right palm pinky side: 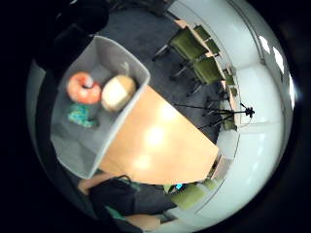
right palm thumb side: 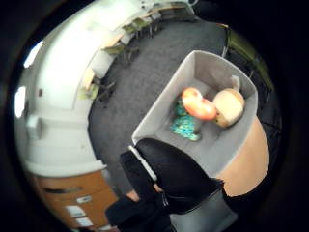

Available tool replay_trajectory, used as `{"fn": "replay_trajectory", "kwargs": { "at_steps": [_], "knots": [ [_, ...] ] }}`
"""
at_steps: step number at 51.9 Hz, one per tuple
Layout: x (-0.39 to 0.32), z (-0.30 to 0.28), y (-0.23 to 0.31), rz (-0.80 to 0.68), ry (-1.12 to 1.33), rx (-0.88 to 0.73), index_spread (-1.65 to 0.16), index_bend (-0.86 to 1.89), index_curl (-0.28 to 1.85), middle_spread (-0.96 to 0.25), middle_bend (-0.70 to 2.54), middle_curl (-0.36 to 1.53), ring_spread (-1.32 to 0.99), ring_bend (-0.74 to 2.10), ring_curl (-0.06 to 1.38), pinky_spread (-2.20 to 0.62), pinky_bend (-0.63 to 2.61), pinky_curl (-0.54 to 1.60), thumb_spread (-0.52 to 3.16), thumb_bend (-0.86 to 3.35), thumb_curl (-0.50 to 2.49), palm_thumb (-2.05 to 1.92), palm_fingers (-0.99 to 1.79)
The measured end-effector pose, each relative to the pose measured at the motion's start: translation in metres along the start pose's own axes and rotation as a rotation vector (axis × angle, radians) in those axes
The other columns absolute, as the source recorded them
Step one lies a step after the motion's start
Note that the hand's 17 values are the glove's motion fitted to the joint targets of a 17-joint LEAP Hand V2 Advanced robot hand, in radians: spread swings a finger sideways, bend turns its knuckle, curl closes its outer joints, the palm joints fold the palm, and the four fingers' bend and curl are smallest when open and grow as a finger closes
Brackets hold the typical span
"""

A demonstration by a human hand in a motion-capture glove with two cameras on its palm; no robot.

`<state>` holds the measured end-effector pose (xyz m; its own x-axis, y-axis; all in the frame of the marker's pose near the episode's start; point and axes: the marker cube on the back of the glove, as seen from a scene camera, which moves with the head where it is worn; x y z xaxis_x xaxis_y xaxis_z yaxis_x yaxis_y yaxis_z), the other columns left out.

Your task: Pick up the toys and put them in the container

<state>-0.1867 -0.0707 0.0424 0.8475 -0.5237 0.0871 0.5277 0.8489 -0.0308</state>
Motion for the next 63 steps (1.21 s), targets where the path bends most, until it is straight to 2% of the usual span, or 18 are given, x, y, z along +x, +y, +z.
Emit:
{"fn": "replay_trajectory", "kwargs": {
  "at_steps": [3, 7, 11, 14, 20, 25, 30, 41, 63],
  "knots": [
    [-0.019, -0.002, 0.003, 0.014, -0.006, 0.02, -0.44, -0.02, 0.89, -0.16, 0.33, 0.63, -0.16, 0.73, 0.29, -0.13, 1.19, 0.43, 0.97, -0.12, 0.56, -0.15, -0.21],
    [-0.035, -0.007, 0.02, 0.105, 0.08, 0.08, -0.42, 0.06, 0.82, -0.14, 0.33, 0.61, -0.17, 0.67, 0.27, -0.12, 1.13, 0.4, 0.99, -0.13, 0.49, -0.17, -0.15],
    [-0.021, -0.012, 0.046, 0.058, 0.047, 0.087, -0.4, 0.12, 0.77, -0.14, 0.39, 0.61, -0.21, 0.64, 0.27, -0.12, 1.06, 0.38, 1.03, -0.1, 0.43, -0.14, -0.04],
    [-0.003, -0.015, 0.067, 0.027, 0.031, 0.089, -0.39, 0.13, 0.74, -0.14, 0.41, 0.61, -0.23, 0.63, 0.26, -0.12, 1.03, 0.37, 1.06, -0.1, 0.39, -0.13, -0.02],
    [0.061, -0.01, 0.1, 0.253, 0.176, 0.09, -0.36, 0.18, 0.7, -0.14, 0.42, 0.59, -0.27, 0.61, 0.26, -0.15, 0.97, 0.34, 1.1, -0.09, 0.33, -0.12, 0.02],
    [0.098, -0.004, 0.139, 0.264, 0.182, 0.076, -0.35, 0.19, 0.69, -0.14, 0.41, 0.58, -0.29, 0.59, 0.25, -0.17, 0.91, 0.32, 1.12, -0.08, 0.29, -0.12, 0.04],
    [0.136, 0.001, 0.169, 0.355, 0.162, 0.066, -0.33, 0.2, 0.67, -0.14, 0.41, 0.56, -0.31, 0.57, 0.25, -0.18, 0.85, 0.31, 1.13, -0.08, 0.25, -0.11, 0.05],
    [0.178, 0.015, 0.232, 0.448, 0.139, 0.067, -0.31, 0.19, 0.65, -0.14, 0.4, 0.54, -0.33, 0.55, 0.25, -0.18, 0.74, 0.29, 1.14, -0.08, 0.2, -0.11, 0.06],
    [0.206, 0.036, 0.277, 0.546, 0.113, 0.057, -0.29, 0.18, 0.59, -0.14, 0.37, 0.5, -0.35, 0.48, 0.24, -0.17, 0.65, 0.3, 1.16, -0.07, 0.15, -0.1, 0.09]
  ]
}}
